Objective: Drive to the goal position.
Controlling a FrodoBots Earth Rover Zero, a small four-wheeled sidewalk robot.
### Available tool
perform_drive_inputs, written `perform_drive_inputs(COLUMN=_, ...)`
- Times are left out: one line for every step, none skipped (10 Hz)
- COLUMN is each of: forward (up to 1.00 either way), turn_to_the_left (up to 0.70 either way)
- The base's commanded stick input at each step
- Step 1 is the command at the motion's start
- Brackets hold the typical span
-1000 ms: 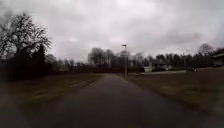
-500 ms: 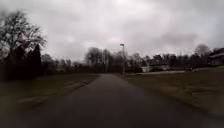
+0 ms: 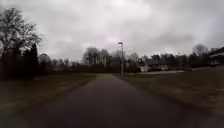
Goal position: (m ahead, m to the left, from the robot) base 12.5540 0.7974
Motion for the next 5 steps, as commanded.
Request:
perform_drive_inputs(forward=1.0, turn_to_the_left=0.0)
perform_drive_inputs(forward=1.0, turn_to_the_left=0.11)
perform_drive_inputs(forward=1.0, turn_to_the_left=0.4)
perform_drive_inputs(forward=1.0, turn_to_the_left=0.31)
perform_drive_inputs(forward=1.0, turn_to_the_left=0.22)
